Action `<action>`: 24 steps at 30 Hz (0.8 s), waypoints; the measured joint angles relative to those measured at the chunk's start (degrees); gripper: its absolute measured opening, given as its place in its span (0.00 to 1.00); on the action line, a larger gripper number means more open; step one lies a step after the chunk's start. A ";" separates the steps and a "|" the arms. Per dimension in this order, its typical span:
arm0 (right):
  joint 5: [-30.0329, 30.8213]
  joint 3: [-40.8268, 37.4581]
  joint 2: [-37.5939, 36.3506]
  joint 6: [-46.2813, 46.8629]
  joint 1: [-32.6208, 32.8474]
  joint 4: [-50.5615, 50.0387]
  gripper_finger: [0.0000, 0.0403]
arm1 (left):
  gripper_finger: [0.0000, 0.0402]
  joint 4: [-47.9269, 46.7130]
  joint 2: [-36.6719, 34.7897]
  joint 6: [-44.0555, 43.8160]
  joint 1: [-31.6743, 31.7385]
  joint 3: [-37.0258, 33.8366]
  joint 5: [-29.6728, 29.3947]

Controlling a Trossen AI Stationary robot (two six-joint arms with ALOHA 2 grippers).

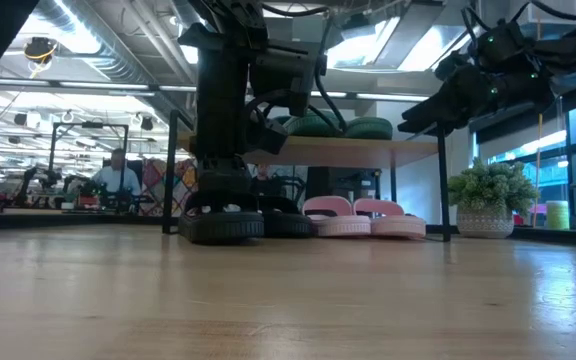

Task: Pick and place slides into the shelf
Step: Put the black slide under the shelf

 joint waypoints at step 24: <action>0.02 -0.13 0.05 1.88 0.04 -0.50 0.79 | 0.49 -0.59 0.02 0.33 -1.99 0.02 1.16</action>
